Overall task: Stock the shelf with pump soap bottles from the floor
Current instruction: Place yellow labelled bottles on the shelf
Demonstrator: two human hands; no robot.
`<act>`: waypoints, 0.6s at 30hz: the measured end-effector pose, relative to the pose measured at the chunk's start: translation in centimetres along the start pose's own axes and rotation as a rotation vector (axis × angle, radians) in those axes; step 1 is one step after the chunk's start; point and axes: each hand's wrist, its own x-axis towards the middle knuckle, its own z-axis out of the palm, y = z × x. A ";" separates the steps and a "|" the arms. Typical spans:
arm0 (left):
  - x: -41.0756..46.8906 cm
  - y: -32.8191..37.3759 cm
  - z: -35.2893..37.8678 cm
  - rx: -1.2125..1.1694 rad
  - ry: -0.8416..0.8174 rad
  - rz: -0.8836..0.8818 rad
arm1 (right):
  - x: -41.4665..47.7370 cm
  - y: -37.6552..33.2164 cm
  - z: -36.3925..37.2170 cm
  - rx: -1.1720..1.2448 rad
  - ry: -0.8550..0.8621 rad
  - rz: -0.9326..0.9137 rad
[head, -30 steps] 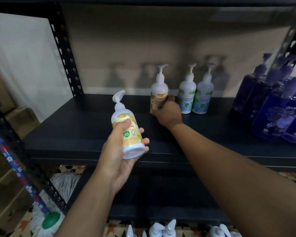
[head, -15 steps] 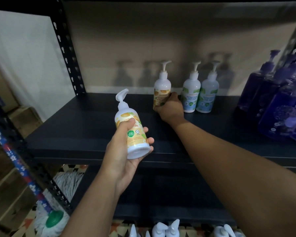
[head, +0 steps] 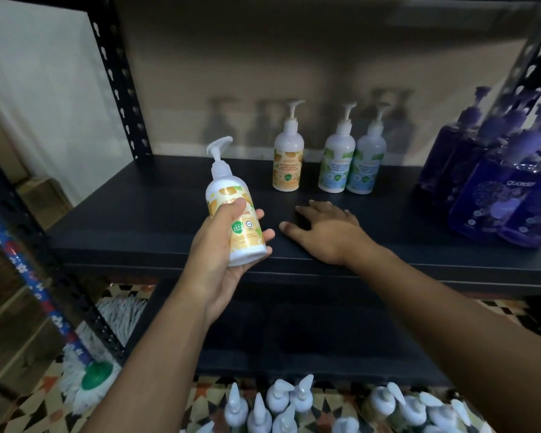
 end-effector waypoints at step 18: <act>5.0 1.7 -2.1 0.875 -0.057 0.357 | -0.7 0.0 0.4 -0.012 0.045 0.045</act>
